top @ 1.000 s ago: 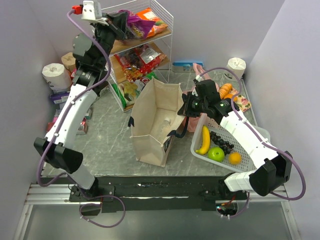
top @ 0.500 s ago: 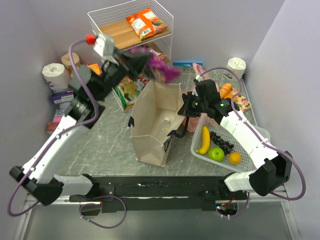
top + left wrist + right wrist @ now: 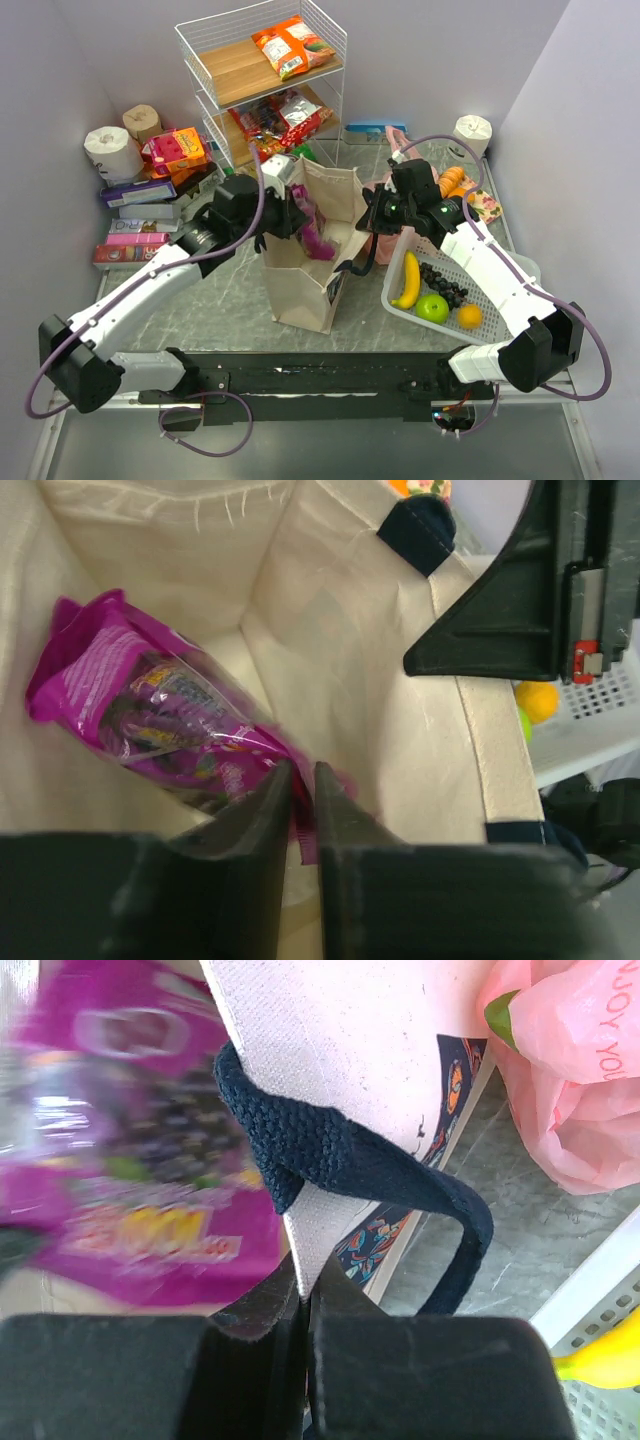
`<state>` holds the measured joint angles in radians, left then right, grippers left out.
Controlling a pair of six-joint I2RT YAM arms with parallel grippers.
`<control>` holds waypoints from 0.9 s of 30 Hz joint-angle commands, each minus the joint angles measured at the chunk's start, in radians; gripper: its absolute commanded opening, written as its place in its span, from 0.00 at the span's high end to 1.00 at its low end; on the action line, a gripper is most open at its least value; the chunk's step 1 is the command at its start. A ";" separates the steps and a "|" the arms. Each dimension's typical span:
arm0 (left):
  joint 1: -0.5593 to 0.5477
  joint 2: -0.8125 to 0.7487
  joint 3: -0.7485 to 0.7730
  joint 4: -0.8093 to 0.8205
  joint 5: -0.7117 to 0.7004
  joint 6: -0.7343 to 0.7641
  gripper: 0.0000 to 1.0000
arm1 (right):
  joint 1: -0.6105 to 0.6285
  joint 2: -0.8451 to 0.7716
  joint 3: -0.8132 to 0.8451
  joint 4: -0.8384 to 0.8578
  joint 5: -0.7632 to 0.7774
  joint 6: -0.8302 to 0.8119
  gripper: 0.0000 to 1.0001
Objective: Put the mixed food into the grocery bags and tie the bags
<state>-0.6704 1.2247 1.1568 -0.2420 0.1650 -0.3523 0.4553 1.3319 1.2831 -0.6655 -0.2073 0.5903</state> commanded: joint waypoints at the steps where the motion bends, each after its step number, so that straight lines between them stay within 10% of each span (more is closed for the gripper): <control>1: -0.003 0.013 0.090 0.031 0.067 0.030 0.54 | -0.012 -0.025 0.019 0.055 0.013 0.009 0.97; 2: -0.003 0.016 0.112 0.033 0.074 0.033 0.22 | -0.012 -0.023 0.019 0.056 0.013 0.009 0.97; 4: -0.003 0.003 0.130 0.058 0.047 0.047 0.03 | -0.013 -0.020 0.021 0.056 0.008 0.011 0.97; 17: 0.015 0.309 0.749 0.060 -0.424 0.110 0.04 | -0.012 -0.022 0.021 0.073 -0.009 0.014 0.97; 27: 0.169 0.617 1.050 0.018 -0.427 -0.082 0.04 | -0.014 -0.054 -0.002 0.089 -0.014 0.022 0.97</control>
<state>-0.5343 1.7813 2.1086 -0.2115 -0.2348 -0.3664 0.4534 1.3315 1.2808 -0.6659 -0.2150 0.6014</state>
